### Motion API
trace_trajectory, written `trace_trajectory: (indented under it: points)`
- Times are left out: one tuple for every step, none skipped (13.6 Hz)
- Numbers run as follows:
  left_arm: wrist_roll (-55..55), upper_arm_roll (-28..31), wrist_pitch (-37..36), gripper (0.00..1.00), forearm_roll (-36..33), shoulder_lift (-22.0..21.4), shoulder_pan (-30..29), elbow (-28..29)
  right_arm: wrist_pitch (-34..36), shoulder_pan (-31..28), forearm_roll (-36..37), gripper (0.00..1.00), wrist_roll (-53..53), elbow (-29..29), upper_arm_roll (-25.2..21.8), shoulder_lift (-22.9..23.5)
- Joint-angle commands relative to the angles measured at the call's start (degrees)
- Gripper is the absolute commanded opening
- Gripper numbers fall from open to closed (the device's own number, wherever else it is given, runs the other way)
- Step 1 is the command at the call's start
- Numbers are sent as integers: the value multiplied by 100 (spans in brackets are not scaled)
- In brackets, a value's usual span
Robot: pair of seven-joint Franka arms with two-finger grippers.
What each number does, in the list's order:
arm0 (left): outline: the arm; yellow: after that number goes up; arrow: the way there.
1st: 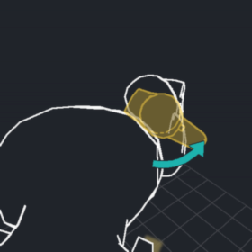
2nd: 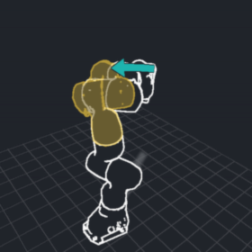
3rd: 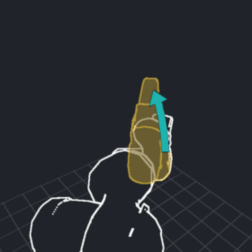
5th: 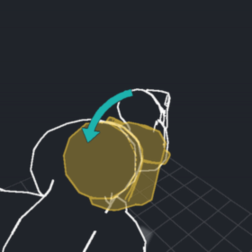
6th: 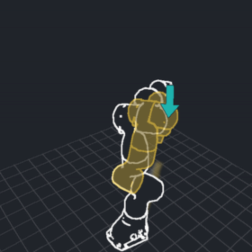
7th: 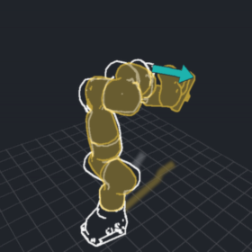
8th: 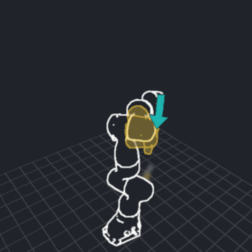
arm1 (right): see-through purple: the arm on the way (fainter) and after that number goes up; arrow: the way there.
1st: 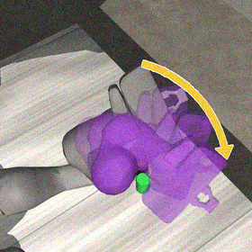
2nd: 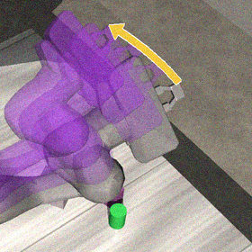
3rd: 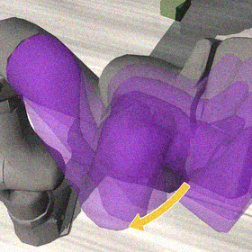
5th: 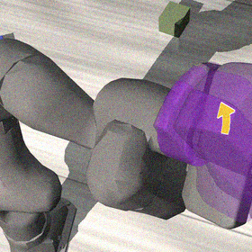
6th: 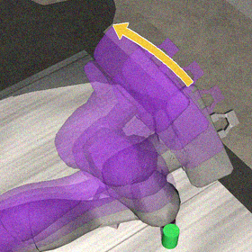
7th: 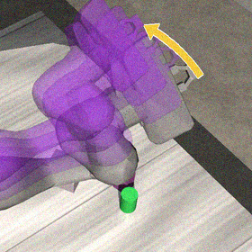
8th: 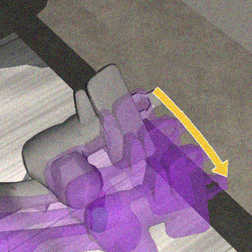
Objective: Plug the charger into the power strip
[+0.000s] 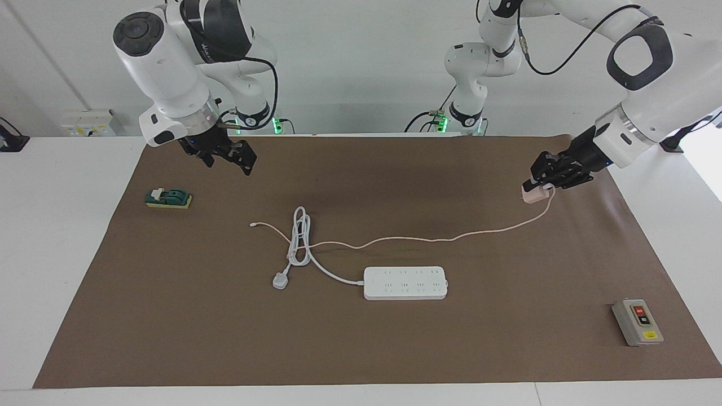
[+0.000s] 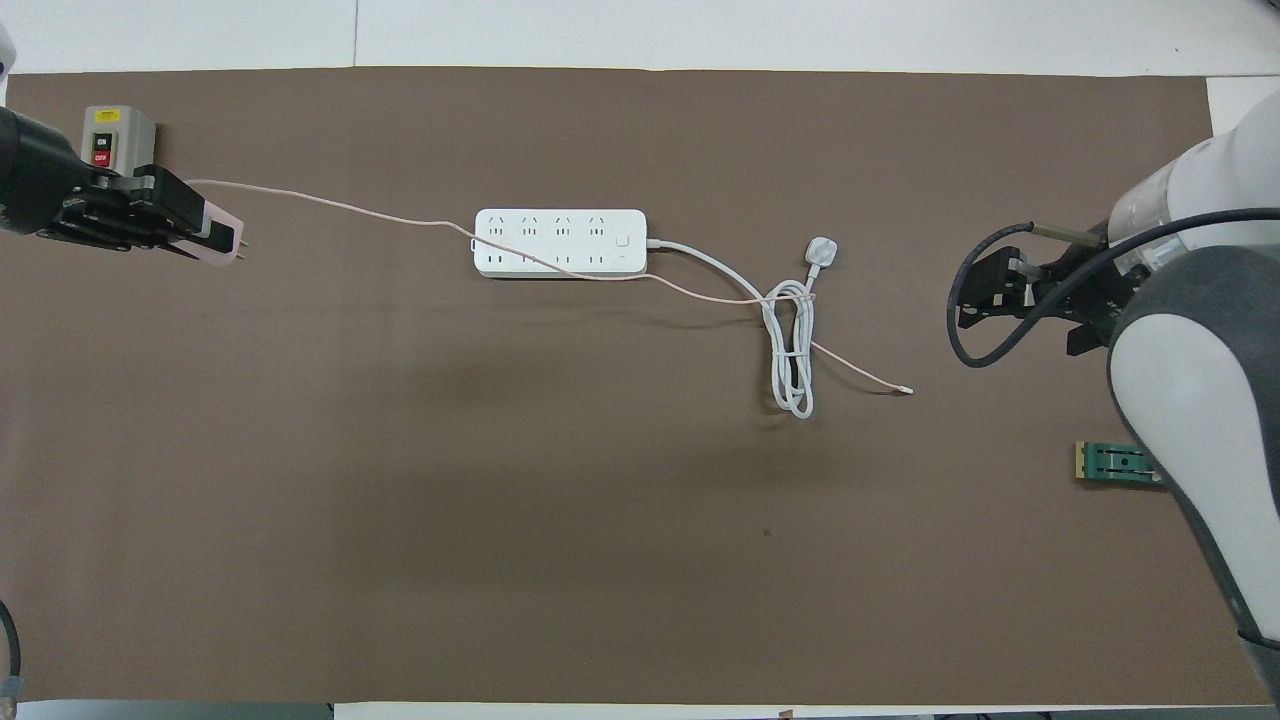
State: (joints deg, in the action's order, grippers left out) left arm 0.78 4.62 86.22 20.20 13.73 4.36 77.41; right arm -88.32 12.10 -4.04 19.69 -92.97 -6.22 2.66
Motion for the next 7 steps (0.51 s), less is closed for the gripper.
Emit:
trace_trajectory:
  points:
    - [405, 4, -193, 0, -525, 42, 91, -200, 95, -129, 280, 100, -534, -230, 68, -274]
    - [406, 4, -220, 0, -535, 33, 91, -200, 130, -216, 281, 100, -701, -300, 77, -327]
    - [414, 4, -237, 0, -561, 24, 100, -191, 139, -286, 281, 100, -947, -370, 77, -388]
    - [423, -14, -229, 0, -605, 24, 109, -191, 174, -305, 289, 100, -1080, -371, 59, -397]
    - [528, -14, -229, 0, -658, 24, 126, -191, 296, -313, 281, 100, -1029, -362, 59, -397]
    - [503, 21, -255, 0, -937, 16, 187, -200, 428, -383, 272, 100, -1037, -353, 42, -406]
    - [485, -22, -264, 0, -1287, -2, 196, -217, 499, -419, 272, 100, -1037, -344, 41, -406]
